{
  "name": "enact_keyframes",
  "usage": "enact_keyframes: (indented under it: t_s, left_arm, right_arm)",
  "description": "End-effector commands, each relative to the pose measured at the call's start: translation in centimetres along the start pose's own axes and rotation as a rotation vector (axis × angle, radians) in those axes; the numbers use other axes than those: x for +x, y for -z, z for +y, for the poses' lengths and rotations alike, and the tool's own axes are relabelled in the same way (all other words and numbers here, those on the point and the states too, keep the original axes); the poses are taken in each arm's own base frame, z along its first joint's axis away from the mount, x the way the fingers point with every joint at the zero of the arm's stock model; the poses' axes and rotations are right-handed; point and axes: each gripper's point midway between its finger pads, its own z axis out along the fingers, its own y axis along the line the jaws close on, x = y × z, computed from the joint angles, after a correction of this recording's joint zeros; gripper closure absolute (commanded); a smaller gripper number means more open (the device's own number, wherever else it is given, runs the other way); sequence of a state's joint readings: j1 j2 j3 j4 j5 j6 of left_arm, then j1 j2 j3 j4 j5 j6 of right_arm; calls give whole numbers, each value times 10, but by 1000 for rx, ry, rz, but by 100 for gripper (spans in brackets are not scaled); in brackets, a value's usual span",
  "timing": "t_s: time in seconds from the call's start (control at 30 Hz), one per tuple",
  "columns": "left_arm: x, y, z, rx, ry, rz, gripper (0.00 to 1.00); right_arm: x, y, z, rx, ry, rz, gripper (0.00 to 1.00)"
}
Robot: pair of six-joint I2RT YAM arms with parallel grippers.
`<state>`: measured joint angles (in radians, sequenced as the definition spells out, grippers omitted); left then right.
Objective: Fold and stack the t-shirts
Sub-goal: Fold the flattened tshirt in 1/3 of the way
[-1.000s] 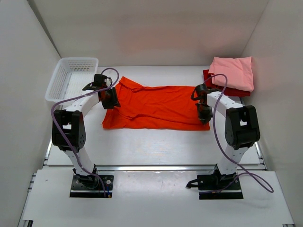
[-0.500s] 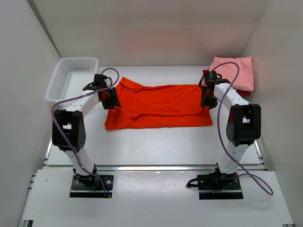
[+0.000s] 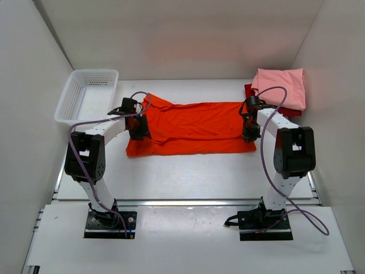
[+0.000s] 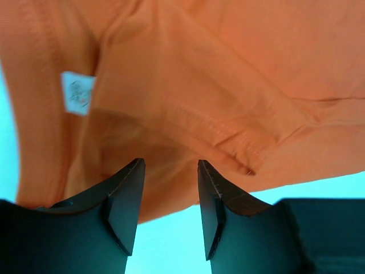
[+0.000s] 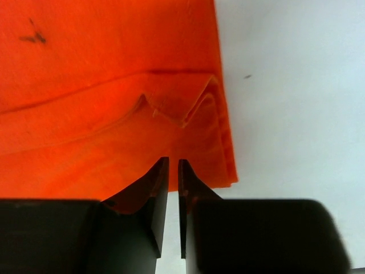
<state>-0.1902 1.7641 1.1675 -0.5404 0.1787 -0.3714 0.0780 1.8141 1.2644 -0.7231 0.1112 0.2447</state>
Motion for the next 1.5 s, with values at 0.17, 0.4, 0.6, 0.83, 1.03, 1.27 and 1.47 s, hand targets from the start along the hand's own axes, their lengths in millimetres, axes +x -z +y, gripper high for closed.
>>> enact_keyframes:
  t_s: [0.17, 0.4, 0.6, 0.83, 1.03, 1.27, 1.47]
  left_arm:
    - [0, -22, -4, -31, 1, 17, 50]
    - [36, -12, 16, -62, -16, 91, 51]
    - [65, 12, 17, -28, -42, 120, 50]
    - [21, 54, -9, 82, -31, -38, 45]
    - [-2, 71, -26, 115, -18, -126, 43]
    - [6, 60, -27, 125, -1, -111, 42]
    - [11, 53, -29, 124, -4, -105, 42]
  right_arm:
    - [31, -7, 0, -21, -88, 156, 100]
    - [79, 3, -10, -15, -120, 273, 100]
    - [89, 16, -16, 3, -117, 295, 100]
    - [52, 43, 0, -90, -41, 65, 83]
    - [20, 53, 5, -189, -16, -85, 80]
    - [-7, 27, 8, -223, -6, -101, 72]
    - [-28, 16, 11, -212, -5, -120, 70]
